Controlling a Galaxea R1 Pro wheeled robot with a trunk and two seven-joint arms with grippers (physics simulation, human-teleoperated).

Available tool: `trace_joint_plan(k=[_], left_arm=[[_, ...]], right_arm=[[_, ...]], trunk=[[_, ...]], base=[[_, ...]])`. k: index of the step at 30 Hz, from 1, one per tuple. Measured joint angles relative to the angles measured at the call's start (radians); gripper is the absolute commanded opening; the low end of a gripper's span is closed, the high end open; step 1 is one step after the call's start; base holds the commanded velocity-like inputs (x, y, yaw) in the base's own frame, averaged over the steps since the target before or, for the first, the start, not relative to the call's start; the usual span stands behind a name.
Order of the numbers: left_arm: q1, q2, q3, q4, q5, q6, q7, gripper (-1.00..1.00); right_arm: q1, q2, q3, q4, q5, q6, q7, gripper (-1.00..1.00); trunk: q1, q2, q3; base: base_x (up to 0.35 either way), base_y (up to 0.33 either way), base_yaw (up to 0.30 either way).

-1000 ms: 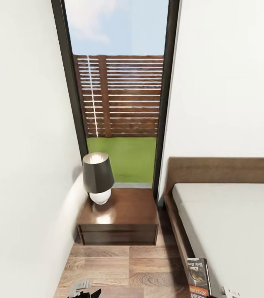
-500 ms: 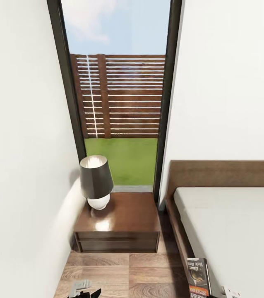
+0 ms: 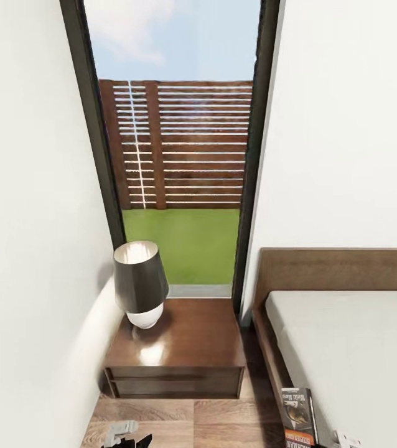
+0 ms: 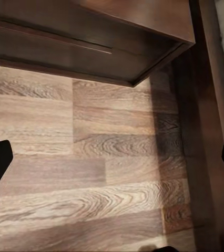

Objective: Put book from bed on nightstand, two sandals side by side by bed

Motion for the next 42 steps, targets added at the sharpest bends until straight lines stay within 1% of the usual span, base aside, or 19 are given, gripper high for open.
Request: trace_joint_plan(k=[25,30,42], left_arm=[[0.0,0.0,0.0,0.0,0.0,0.0,0.0,1.0],[0.0,0.0,0.0,0.0,0.0,-0.001,0.0,1.0],[0.0,0.0,0.0,0.0,0.0,0.0,0.0,1.0]], right_arm=[[0.0,0.0,0.001,0.0,0.0,0.0,0.0,-1.0],[0.0,0.0,-0.001,0.0,-0.001,0.0,0.0,-1.0],[0.0,-0.001,-0.001,0.0,-0.001,0.0,0.001,-1.0]], trunk=[[0.0,0.0,0.0],[0.0,0.0,0.0],[0.001,0.0,0.0]], base=[[0.315,0.0,0.0],[0.099,0.0,0.0],[0.008,0.0,0.0]])
